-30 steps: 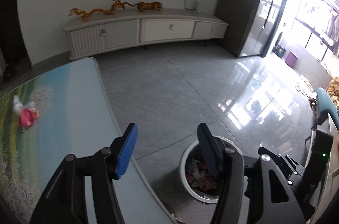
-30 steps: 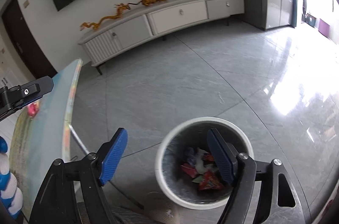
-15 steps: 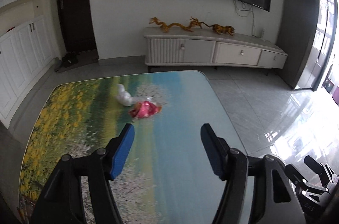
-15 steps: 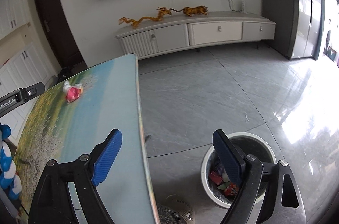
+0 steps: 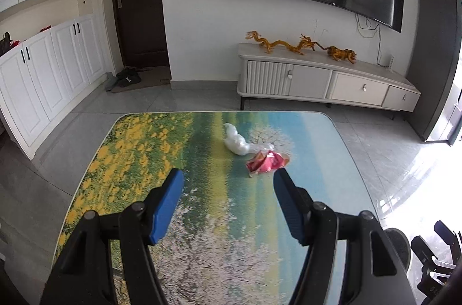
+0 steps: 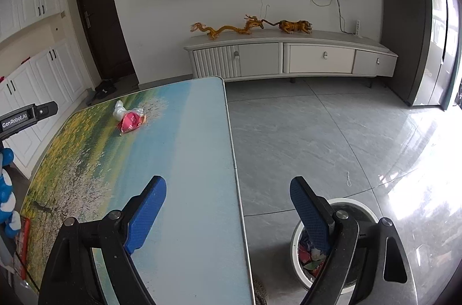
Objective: Collect trash
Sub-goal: 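Return both tools to the table above the last two items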
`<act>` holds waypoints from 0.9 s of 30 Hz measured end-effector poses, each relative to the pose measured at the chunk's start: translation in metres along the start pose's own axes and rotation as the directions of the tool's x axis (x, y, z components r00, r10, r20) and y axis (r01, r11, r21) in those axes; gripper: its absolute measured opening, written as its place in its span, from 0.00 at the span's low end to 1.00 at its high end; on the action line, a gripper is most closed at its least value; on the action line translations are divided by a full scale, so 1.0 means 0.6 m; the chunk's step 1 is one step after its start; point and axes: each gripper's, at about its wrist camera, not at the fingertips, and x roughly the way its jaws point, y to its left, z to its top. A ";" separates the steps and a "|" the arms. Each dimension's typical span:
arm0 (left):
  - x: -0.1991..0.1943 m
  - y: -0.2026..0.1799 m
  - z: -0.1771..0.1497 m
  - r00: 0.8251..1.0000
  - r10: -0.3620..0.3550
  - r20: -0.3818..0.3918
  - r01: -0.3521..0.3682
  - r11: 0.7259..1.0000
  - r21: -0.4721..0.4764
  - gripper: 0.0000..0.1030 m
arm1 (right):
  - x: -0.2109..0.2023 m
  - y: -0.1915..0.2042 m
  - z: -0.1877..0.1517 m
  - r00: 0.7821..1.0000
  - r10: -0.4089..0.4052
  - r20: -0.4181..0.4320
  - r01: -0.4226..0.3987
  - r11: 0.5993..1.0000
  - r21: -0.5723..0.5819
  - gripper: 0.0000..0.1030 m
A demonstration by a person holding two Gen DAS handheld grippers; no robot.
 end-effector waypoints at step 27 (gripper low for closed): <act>0.253 0.071 0.124 0.968 -0.133 -0.212 0.119 0.990 -0.079 0.61 | 0.183 0.139 0.213 0.940 0.341 -0.026 -0.341 0.930 -0.139 0.83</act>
